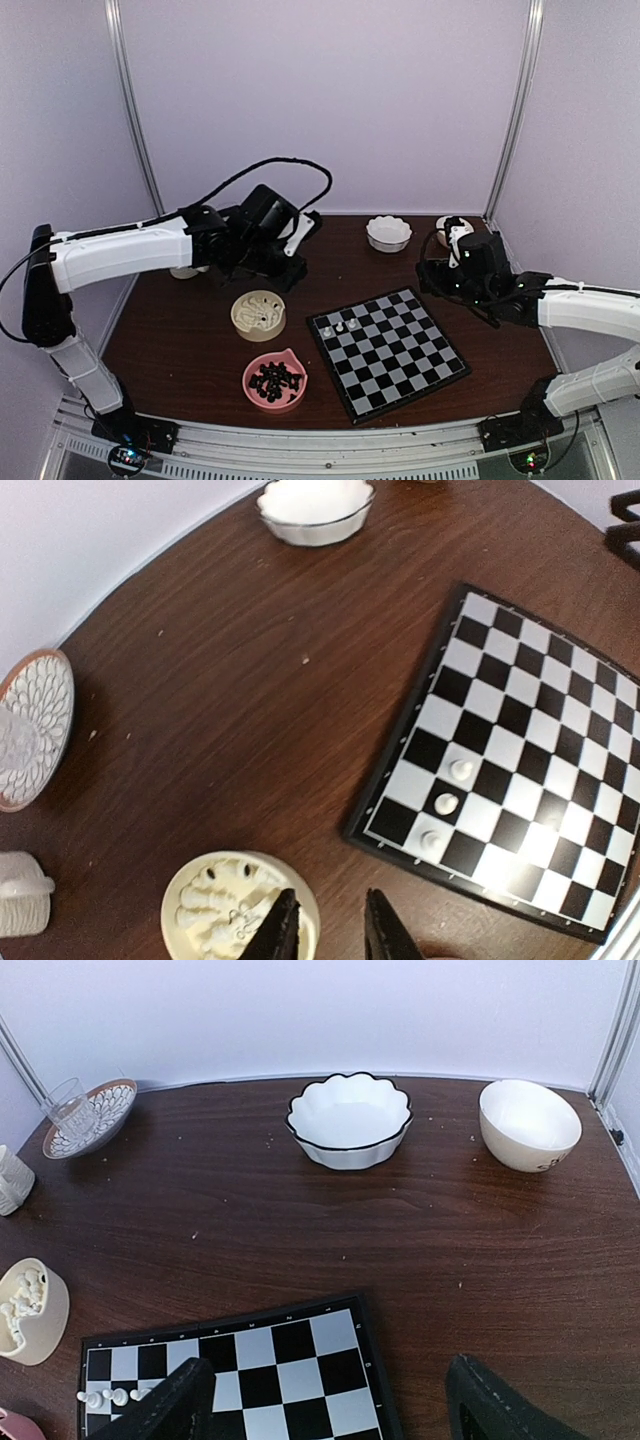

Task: Set up the chess pieces on the board
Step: Pick up the bishop from the storage box.

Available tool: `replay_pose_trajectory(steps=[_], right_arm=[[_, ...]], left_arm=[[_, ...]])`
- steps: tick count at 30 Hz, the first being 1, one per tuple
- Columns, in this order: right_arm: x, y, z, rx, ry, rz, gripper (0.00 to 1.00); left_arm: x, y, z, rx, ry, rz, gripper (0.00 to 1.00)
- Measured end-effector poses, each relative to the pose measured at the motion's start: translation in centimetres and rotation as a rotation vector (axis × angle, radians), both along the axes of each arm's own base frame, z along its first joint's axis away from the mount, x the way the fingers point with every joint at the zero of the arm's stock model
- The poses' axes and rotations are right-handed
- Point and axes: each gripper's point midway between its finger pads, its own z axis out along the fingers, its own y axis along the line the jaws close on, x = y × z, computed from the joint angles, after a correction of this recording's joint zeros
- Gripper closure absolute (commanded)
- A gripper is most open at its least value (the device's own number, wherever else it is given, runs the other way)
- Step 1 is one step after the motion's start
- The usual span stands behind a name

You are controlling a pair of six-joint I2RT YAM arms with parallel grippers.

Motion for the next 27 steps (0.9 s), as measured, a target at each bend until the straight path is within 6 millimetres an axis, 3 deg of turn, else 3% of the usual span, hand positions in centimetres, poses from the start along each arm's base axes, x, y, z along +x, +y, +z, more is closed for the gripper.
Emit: replay_pose_trajectory(steps=[3, 8, 10, 21, 27], right_arm=[[0.0, 0.0, 0.0, 0.002, -0.003, 0.001, 0.17], [0.1, 0.1, 0.1, 0.006, -0.006, 0.003, 0.18], [0.1, 0.3, 0.0, 0.009, -0.004, 0.008, 0.18], [-0.1, 2.2, -3.2, 0.036, 0.112, 0.064, 0.18], [0.1, 2.3, -3.5, 0.039, 0.116, 0.060, 0.18]], left_arm=[[0.8, 3.9, -1.6, -0.009, 0.018, 0.097, 0.79], [1.7, 10.9, -7.8, 0.058, 0.117, 0.270, 0.80], [1.8, 12.6, -9.3, 0.078, 0.143, 0.319, 0.80], [3.1, 14.1, -10.7, 0.039, 0.147, 0.419, 0.78], [3.1, 14.1, -11.5, 0.047, 0.166, 0.435, 0.78]])
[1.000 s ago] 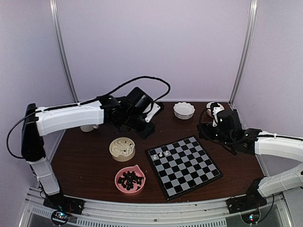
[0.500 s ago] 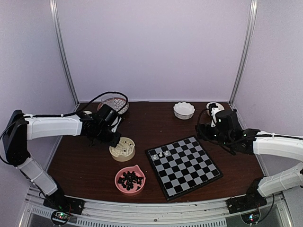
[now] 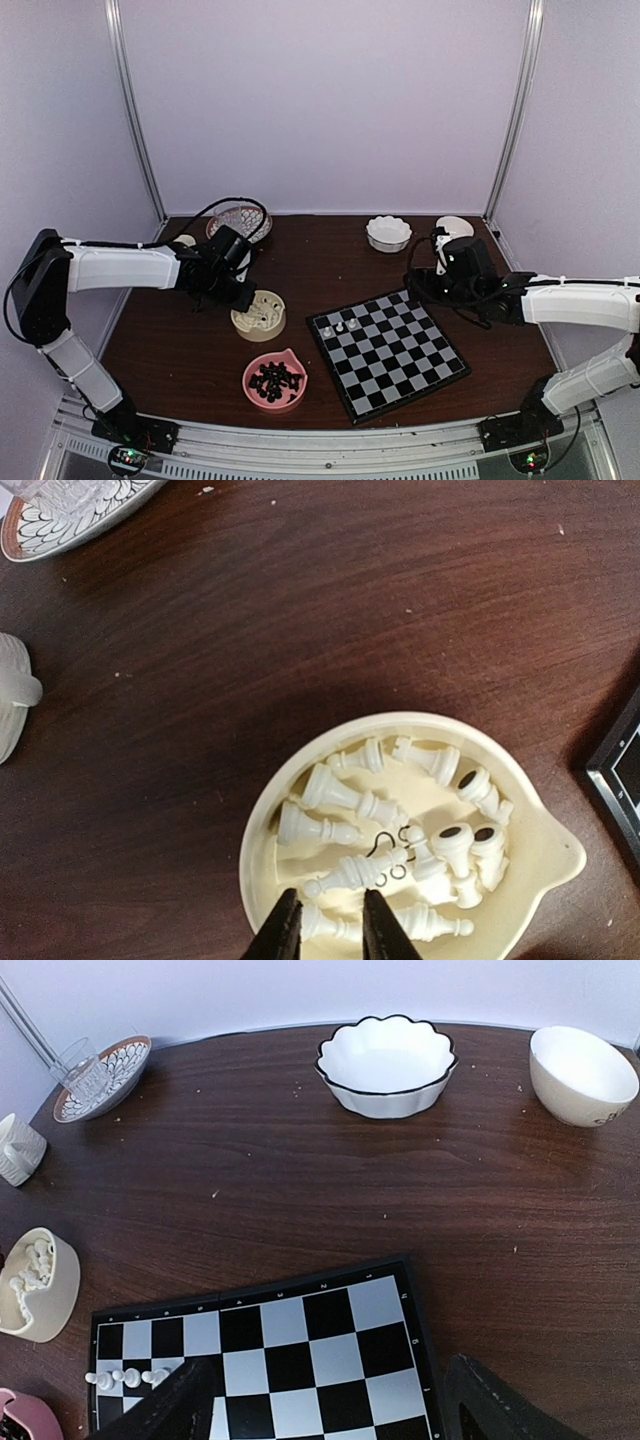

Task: Set up the chess pieces on the board
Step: Pick up the bishop from the storage box.

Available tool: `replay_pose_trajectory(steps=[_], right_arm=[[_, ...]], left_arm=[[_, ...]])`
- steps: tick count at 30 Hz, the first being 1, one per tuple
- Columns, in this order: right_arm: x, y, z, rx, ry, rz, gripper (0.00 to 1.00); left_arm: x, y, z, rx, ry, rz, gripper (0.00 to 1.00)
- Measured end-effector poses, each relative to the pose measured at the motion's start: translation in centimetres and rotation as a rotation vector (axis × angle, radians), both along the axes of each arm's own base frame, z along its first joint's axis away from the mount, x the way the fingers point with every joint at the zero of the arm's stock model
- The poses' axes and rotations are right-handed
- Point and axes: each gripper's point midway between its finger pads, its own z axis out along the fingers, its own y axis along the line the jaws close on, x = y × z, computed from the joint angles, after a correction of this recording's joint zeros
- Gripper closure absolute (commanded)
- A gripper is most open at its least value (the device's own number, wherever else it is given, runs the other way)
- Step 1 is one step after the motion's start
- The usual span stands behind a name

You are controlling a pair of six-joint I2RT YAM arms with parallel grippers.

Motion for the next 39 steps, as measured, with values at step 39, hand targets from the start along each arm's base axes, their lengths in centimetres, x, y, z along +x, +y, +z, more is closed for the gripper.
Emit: replay_pose_trajectory(steps=[39], right_arm=[[0.3, -0.5, -0.5, -0.011, -0.050, -0.016, 0.18]], left_arm=[[2.5, 0.4, -3.9, 0.027, 0.016, 0.217, 0.70]])
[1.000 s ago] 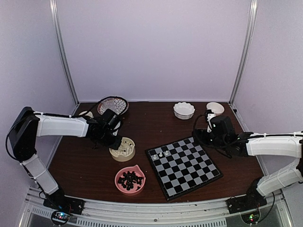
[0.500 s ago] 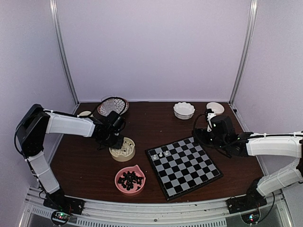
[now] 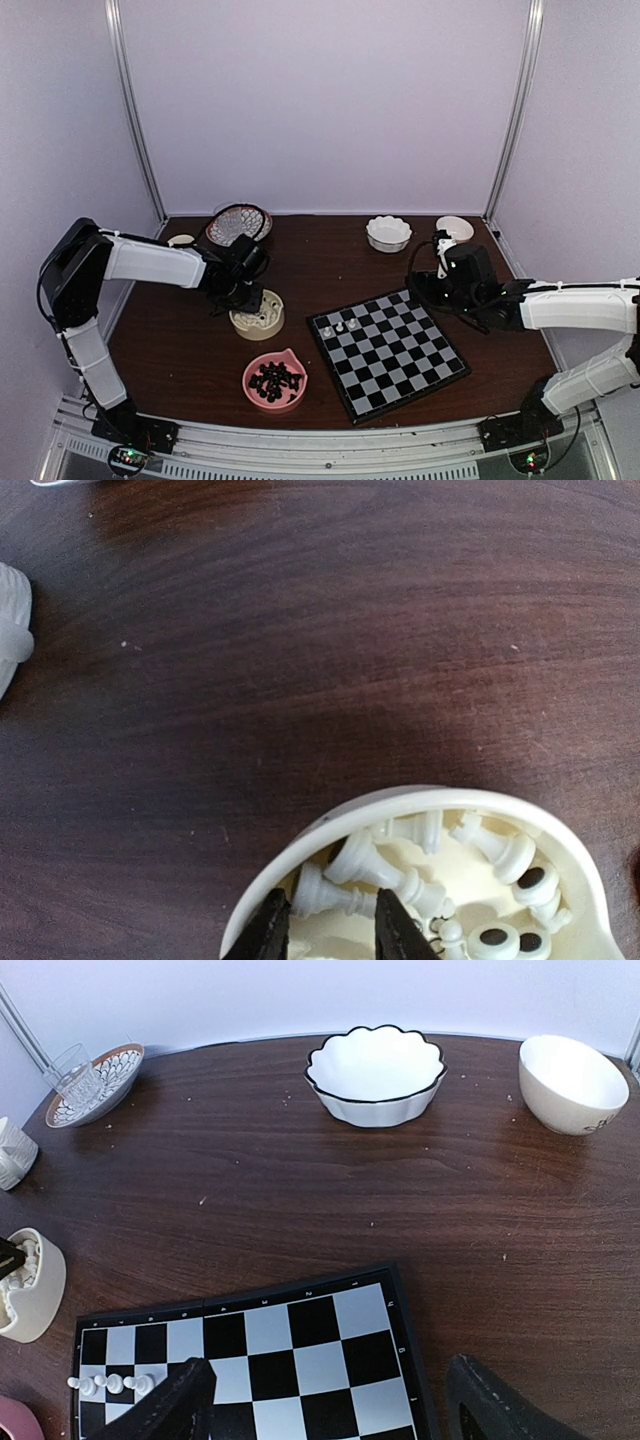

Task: Set up the chess pieces on the board
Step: Pick up the bishop from the storage box.

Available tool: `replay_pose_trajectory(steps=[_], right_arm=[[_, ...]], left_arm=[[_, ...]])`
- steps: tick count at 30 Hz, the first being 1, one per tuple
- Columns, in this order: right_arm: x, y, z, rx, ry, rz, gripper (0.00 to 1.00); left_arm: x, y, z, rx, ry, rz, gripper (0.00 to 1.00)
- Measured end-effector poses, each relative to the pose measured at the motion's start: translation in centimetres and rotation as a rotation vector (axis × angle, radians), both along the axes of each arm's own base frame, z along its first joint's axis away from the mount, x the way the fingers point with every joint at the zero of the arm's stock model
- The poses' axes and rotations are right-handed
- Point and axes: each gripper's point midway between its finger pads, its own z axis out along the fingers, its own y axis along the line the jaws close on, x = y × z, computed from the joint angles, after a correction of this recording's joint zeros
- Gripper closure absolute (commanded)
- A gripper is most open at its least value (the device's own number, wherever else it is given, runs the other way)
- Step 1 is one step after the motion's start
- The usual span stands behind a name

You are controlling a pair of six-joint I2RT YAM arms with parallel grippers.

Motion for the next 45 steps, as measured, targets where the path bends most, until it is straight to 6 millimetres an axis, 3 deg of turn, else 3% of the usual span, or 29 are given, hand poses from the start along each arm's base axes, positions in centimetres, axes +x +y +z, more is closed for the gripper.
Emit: replay_pose_trajectory(steps=[18, 29, 32, 45], right_arm=[[-0.1, 0.0, 0.0, -0.002, 0.002, 0.000, 0.18], [-0.1, -0.2, 0.6, 0.004, -0.011, -0.001, 0.18], [-0.2, -0.2, 0.7, 0.004, -0.014, -0.003, 0.18], [-0.1, -0.3, 0.7, 0.001, -0.016, -0.004, 0.18]], left_arm=[[0.9, -1.1, -1.2, -0.005, 0.029, 0.000, 0.73], [0.7, -0.9, -1.1, 0.013, 0.034, -0.019, 0.91], [0.4, -0.7, -0.6, 0.014, 0.029, -0.028, 0.95], [-0.7, -0.4, 3.2, -0.047, -0.034, -0.071, 0.95]])
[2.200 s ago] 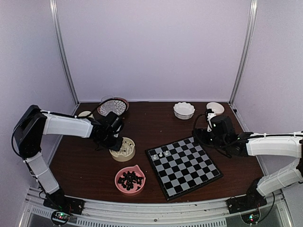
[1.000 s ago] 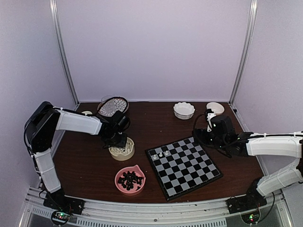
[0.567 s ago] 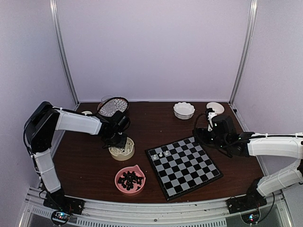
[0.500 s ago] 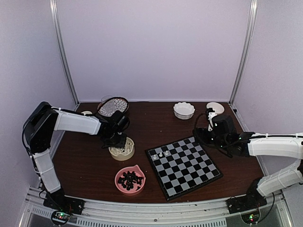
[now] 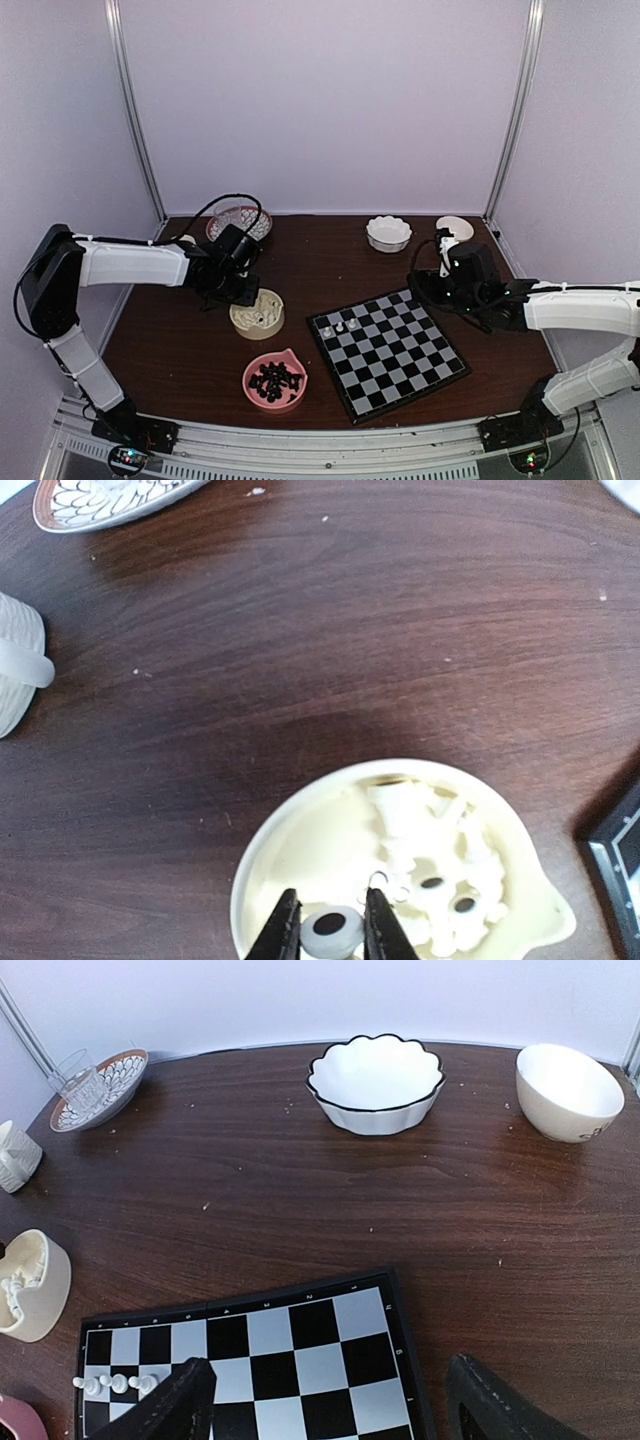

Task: Set up the chess pieces on the board
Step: Pick up the bishop from the storage box, then pass from the left arm to the right

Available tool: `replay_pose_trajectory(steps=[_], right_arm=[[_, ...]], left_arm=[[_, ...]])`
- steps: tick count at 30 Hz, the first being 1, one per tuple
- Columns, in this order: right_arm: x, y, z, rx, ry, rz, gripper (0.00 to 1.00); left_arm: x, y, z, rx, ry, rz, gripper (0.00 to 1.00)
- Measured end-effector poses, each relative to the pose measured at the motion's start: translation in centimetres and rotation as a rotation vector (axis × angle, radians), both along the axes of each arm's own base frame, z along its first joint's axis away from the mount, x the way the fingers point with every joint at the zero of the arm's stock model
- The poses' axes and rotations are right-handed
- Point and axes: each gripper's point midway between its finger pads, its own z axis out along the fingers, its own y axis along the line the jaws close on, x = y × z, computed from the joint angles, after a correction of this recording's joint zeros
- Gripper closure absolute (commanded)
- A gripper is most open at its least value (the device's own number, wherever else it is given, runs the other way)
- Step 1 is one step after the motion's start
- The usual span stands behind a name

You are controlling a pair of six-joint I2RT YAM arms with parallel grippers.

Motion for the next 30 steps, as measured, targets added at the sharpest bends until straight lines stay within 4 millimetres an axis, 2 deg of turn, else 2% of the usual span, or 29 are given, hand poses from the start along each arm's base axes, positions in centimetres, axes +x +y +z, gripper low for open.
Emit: replay_pose_trajectory(steps=[7, 15, 20, 30], right_arm=[[-0.7, 1.8, 0.1, 0.020, 0.008, 0.103, 0.19], [-3.3, 6.7, 1.4, 0.059, -0.033, 0.328, 0.21], [-4.7, 8.9, 2.3, 0.077, -0.064, 0.425, 0.21], [-6.3, 10.8, 3.1, 0.107, -0.089, 0.500, 0.21]], left_arm=[[-1.1, -1.4, 2.3, -0.142, -0.043, -0.063, 0.95], [-2.3, -3.6, 3.8, -0.302, -0.058, -0.149, 0.94], [-2.6, -5.1, 4.9, -0.412, -0.054, -0.172, 0.94], [-3.4, -7.1, 6.2, -0.585, 0.011, -0.105, 0.94]])
